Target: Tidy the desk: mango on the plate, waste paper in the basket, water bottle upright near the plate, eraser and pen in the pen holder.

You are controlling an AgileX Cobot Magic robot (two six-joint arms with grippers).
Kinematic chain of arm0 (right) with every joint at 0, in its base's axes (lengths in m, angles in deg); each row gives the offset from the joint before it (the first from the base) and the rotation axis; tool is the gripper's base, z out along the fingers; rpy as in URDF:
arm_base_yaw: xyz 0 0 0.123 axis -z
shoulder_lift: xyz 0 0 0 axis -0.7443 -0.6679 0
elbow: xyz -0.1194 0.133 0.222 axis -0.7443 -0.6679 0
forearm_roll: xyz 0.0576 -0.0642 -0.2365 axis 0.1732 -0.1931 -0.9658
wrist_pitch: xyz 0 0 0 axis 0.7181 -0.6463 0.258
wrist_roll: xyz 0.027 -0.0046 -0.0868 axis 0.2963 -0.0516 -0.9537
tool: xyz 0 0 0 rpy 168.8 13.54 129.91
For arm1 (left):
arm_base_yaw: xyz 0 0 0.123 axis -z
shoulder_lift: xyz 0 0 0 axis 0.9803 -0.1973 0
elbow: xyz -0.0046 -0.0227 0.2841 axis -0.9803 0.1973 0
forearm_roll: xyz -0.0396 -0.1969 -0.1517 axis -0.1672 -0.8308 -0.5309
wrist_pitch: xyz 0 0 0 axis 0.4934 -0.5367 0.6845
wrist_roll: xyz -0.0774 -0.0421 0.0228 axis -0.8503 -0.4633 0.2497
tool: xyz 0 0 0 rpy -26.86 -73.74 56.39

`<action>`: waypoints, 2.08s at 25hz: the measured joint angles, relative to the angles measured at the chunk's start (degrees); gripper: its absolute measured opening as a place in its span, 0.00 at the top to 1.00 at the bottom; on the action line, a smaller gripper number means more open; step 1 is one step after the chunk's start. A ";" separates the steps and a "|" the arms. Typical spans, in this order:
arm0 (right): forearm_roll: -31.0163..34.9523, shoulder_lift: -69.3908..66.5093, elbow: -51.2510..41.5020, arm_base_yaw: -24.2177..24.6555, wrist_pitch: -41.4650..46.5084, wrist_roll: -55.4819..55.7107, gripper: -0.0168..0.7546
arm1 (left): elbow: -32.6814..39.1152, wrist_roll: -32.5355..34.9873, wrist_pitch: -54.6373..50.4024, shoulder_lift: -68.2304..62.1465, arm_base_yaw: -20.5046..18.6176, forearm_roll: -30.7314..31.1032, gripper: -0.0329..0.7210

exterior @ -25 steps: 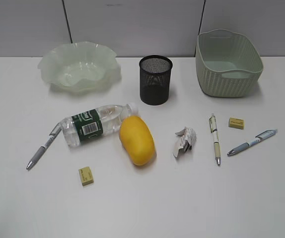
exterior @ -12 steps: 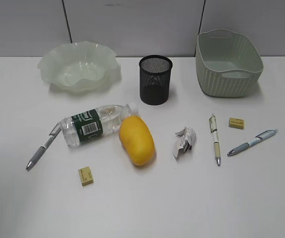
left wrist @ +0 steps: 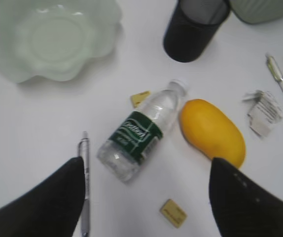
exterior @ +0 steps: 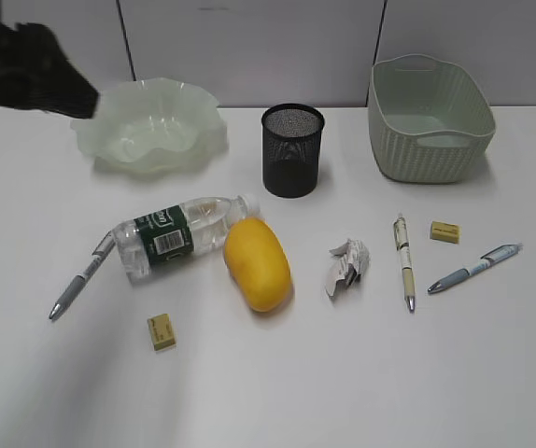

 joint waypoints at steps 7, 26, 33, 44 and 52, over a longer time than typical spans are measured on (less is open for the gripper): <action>0.00 0.00 0.00 0.00 0.00 0.00 0.34 | -6.08 -5.62 -0.24 -12.86 12.17 -0.11 0.17; 0.00 0.00 0.00 0.00 0.00 0.00 0.34 | -20.73 -26.04 -11.68 -40.78 20.14 0.06 0.08; 0.00 0.00 0.00 0.00 0.00 0.00 0.34 | -20.73 -38.59 -6.27 -42.47 20.14 -0.06 0.04; 0.00 0.00 0.00 0.00 0.00 0.00 0.34 | -20.85 -43.36 -4.03 -46.27 20.14 -1.37 0.04; 0.00 0.00 0.00 0.00 0.00 0.00 0.34 | -20.85 -43.52 0.99 -48.28 20.14 -2.17 0.05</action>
